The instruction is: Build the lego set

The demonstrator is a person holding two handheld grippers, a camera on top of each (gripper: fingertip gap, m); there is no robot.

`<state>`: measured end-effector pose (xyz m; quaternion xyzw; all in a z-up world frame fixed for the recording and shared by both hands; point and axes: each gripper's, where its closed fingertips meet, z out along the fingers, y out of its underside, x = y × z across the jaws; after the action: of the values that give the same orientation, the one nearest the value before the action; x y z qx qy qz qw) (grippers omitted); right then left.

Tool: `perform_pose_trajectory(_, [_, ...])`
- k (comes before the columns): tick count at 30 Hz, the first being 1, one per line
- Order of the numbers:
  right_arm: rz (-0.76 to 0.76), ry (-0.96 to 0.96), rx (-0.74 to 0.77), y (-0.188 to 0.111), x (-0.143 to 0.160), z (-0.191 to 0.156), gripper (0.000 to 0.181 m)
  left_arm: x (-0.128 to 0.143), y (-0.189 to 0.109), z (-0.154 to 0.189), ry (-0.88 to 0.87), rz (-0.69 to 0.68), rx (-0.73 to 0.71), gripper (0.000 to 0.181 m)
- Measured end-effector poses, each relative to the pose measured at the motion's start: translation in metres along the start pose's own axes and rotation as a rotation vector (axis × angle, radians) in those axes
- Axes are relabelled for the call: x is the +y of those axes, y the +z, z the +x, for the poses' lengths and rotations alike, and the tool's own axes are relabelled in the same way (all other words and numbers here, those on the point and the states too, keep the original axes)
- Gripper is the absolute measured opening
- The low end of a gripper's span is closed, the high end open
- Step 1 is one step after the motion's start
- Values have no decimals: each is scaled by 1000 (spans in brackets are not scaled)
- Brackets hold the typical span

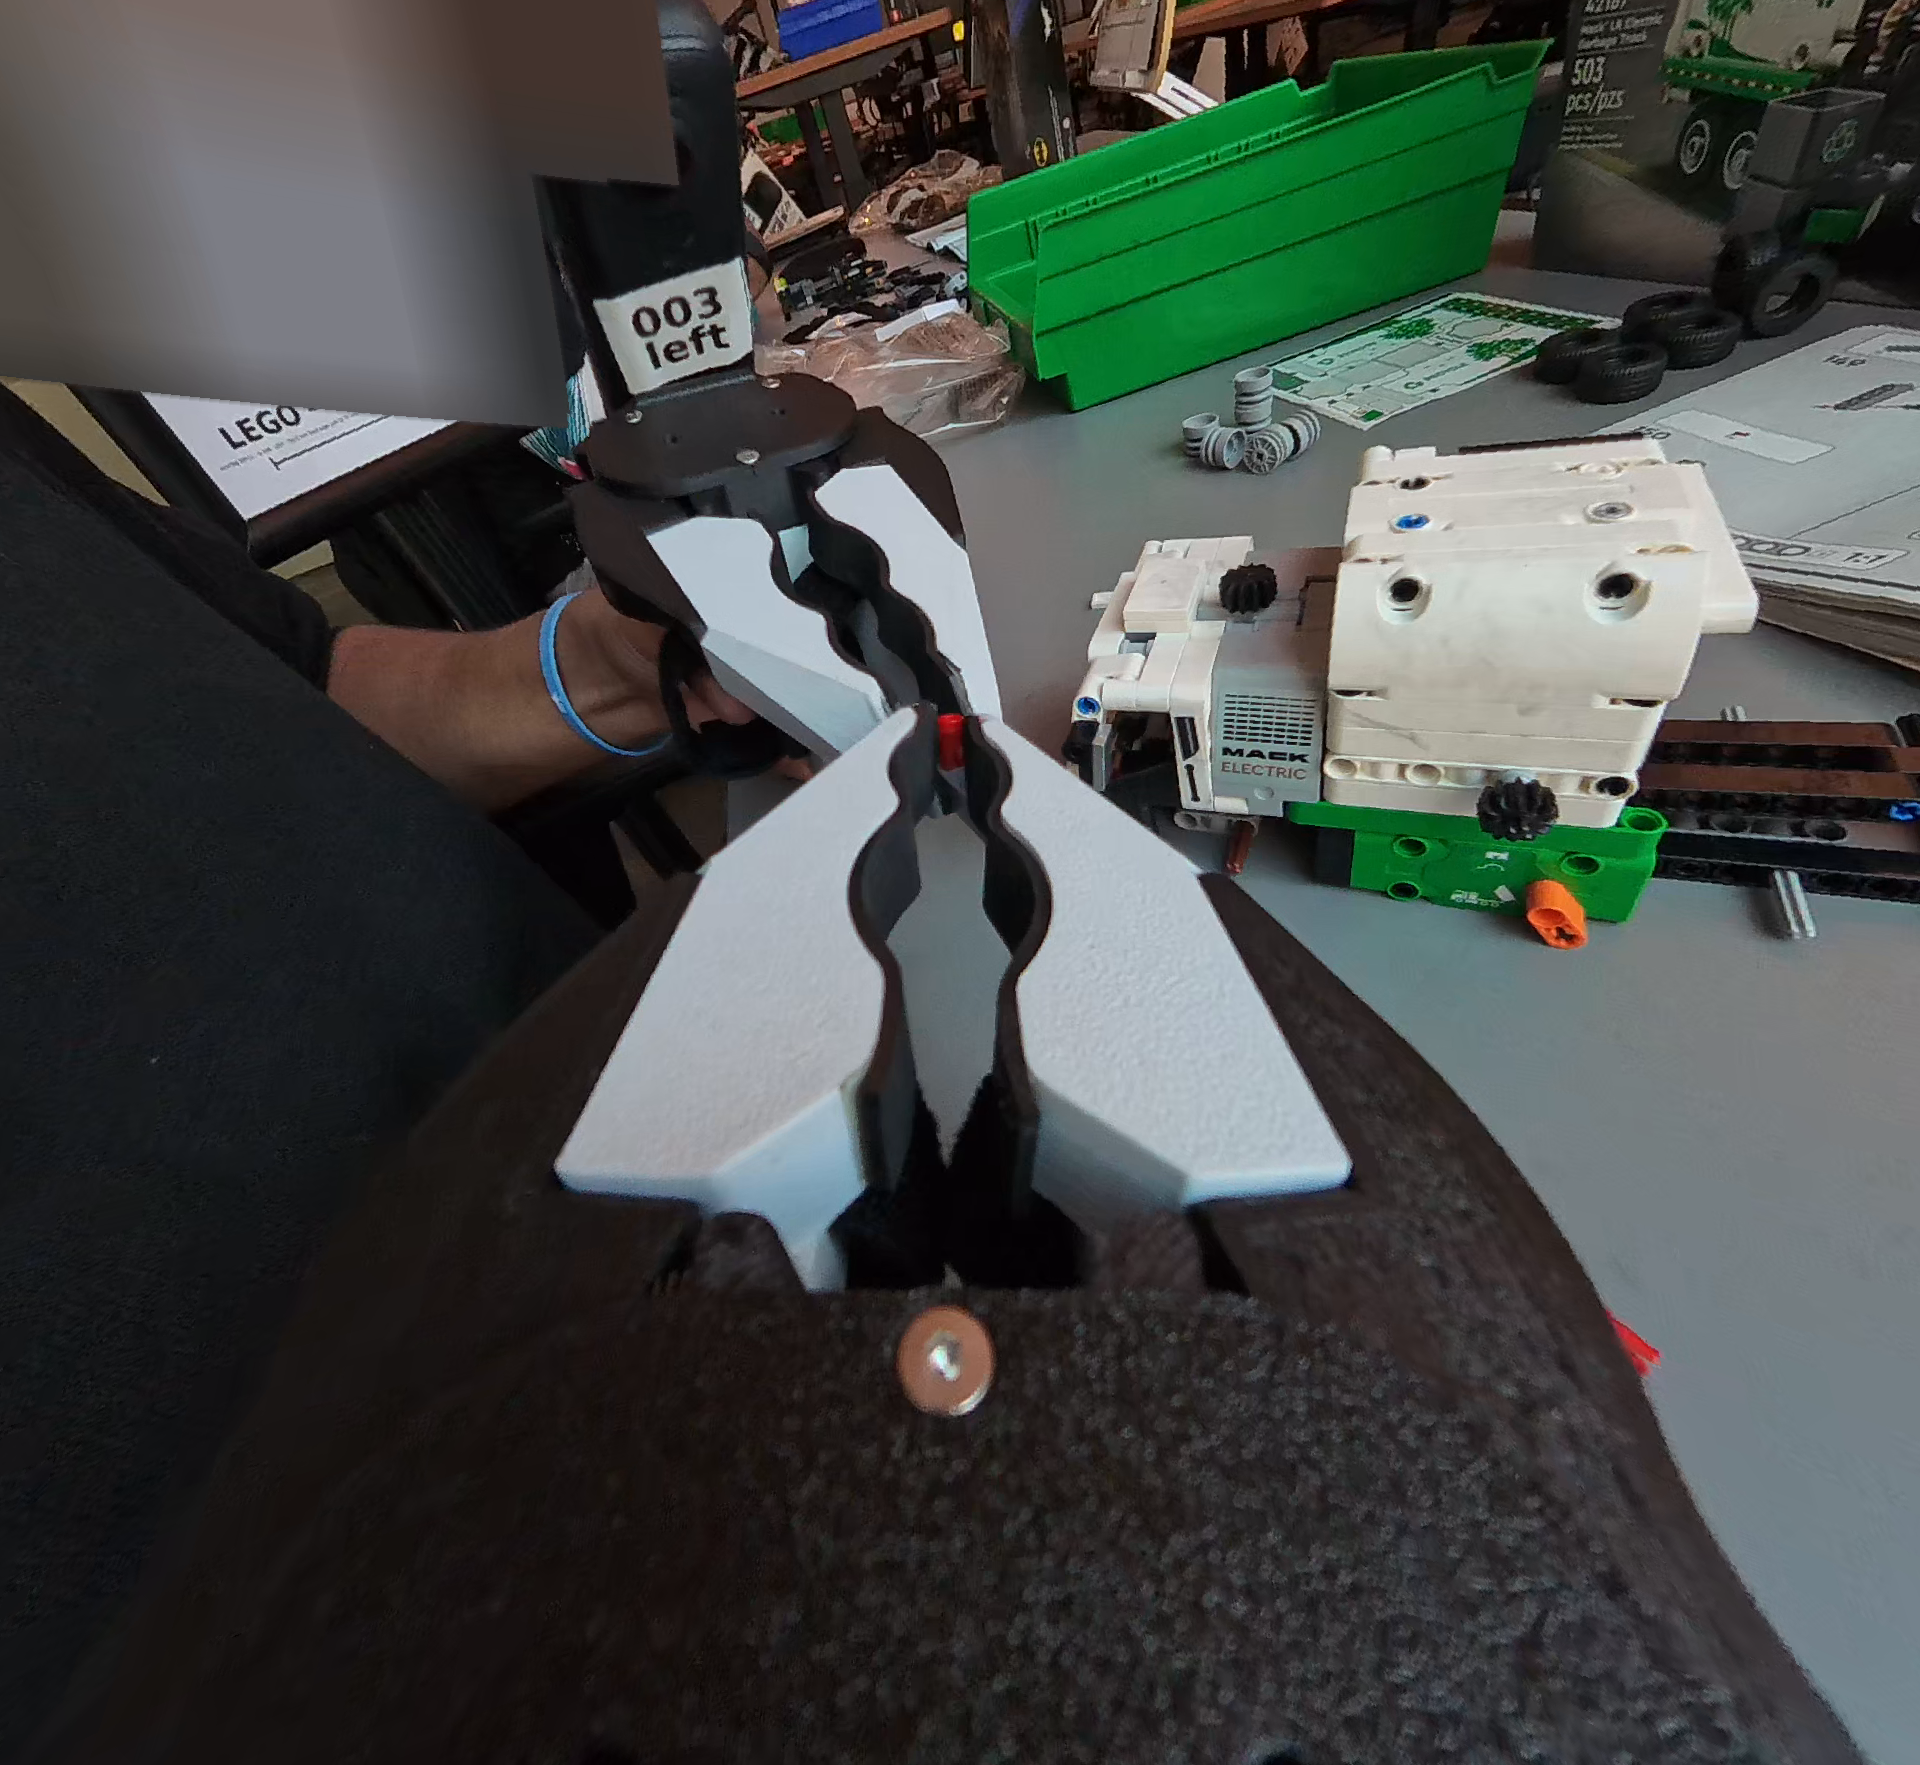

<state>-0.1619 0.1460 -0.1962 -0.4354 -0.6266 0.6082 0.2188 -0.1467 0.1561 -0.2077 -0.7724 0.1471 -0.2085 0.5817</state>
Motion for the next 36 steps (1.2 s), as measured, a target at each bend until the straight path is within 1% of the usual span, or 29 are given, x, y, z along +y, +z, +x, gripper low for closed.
perform_pose_trajectory(4, [-19, -27, 3, 0, 2, 1, 4, 1, 1, -1, 25, -9, -28, 6])
perform_pose_trajectory(9, [-3, 7, -25, -1, 4, 1, 4, 2, 2, -1, 18, -16, -23, 6])
perform_pose_trajectory(16, [36, -102, -59, -4, 0, -5, 3, -1, 0, 4, 10, 6, 17, 6])
perform_pose_trajectory(22, [47, -112, -91, -3, -2, -7, 3, -2, -1, 6, 19, 20, 30, 6])
perform_pose_trajectory(27, [67, -95, -118, -2, -6, -8, 3, -4, -2, 6, -4, 33, 51, 6])
perform_pose_trajectory(36, [30, -114, -117, -4, -4, -5, 4, -5, -4, 2, -60, 39, 65, 6])
